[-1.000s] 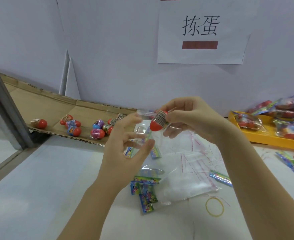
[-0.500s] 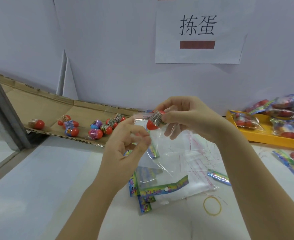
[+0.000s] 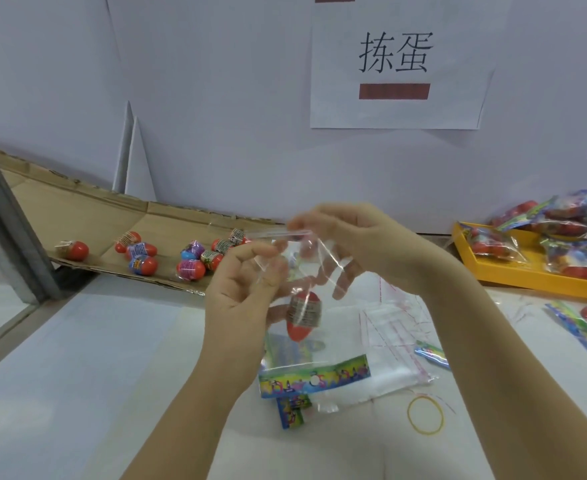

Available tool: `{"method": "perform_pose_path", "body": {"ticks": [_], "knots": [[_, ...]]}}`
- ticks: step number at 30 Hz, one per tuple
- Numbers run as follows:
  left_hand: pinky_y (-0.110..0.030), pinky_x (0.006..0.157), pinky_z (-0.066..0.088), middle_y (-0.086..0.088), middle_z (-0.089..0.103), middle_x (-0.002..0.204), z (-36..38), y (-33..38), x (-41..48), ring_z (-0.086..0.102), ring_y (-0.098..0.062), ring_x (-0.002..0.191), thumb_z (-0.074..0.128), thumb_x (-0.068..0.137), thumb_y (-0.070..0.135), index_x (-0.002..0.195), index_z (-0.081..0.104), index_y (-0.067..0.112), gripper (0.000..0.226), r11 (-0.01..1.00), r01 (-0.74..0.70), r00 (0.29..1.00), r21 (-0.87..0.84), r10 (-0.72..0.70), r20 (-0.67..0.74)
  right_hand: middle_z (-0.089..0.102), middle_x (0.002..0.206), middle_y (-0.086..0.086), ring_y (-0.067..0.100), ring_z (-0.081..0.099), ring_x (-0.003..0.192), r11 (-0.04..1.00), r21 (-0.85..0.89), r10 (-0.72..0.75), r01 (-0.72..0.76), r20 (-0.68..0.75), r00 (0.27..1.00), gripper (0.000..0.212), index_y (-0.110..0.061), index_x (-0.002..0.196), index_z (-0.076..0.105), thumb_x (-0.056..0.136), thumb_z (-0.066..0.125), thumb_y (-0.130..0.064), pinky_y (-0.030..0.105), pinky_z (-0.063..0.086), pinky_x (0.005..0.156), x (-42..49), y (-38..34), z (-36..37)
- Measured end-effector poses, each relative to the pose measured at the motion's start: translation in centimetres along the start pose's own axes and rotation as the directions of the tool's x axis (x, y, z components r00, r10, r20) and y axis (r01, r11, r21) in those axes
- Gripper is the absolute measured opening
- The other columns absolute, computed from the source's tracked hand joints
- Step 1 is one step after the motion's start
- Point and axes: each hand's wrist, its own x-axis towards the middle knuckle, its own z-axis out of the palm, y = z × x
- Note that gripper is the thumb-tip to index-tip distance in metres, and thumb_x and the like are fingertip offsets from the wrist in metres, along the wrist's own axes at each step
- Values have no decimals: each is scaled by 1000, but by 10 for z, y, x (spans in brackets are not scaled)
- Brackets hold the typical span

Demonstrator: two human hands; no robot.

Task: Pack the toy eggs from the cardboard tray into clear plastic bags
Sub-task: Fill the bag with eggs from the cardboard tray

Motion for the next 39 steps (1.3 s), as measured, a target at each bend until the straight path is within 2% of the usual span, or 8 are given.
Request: {"method": "perform_pose_path", "body": {"ticks": [4,8,13,19,24,32,35,39], "knots": [[-18,49,51,4,73,83,-6,2,5,67,-6,55,66,79,20,89,66,19,10,995,-48,995,-89,40,-90,61,107,8,25,69,70,980,138,154,-146,-49,987,70,-28,121,52,62,66,-65,38,56,54,-1,7,-4],[-25,56,56,3,71,82,-9,-1,8,69,-10,65,70,78,28,86,69,23,9,992,-125,979,-28,119,-164,71,100,1,20,71,82,974,-97,221,-205,199,955,40,-23,98,70,71,76,-51,34,59,62,1,14,9],[-14,52,49,4,75,89,-9,1,9,65,-2,60,65,82,17,97,65,19,14,983,-182,954,28,184,-235,74,79,-5,12,68,67,990,-37,142,-138,179,974,7,-24,86,76,80,78,-28,23,54,57,9,17,26],[-44,87,56,-5,65,126,-20,6,15,66,-25,109,90,51,53,146,37,23,112,993,120,990,-13,-121,-72,73,76,5,15,67,57,993,107,49,-49,10,999,2,-16,81,76,82,75,-18,24,54,51,12,20,23],[-27,61,59,-14,76,93,-22,3,15,74,-26,80,87,48,26,85,79,13,40,936,341,938,89,-345,35,72,80,15,17,65,56,982,187,22,2,-124,992,5,-17,79,76,83,73,-16,26,55,51,13,20,20],[-23,52,57,-5,74,67,-38,9,25,71,-14,57,71,73,2,76,69,4,4,978,202,944,-46,-207,-256,69,90,6,16,64,63,938,344,152,-50,-275,949,10,-17,98,67,91,65,-23,30,58,55,21,30,21],[-23,52,56,-4,75,69,-52,13,30,72,-12,60,67,81,-1,57,75,16,30,986,163,935,-42,-168,-313,67,109,7,14,62,83,985,24,165,-172,-432,887,17,-18,111,65,95,57,-17,30,55,72,28,52,24],[-26,59,59,-9,76,78,-52,12,29,74,-16,67,77,60,15,69,74,15,10,980,197,934,-10,-191,-301,49,139,0,18,47,125,871,-451,41,-193,-325,945,37,-25,136,52,99,49,-21,24,33,103,38,77,50]]}}
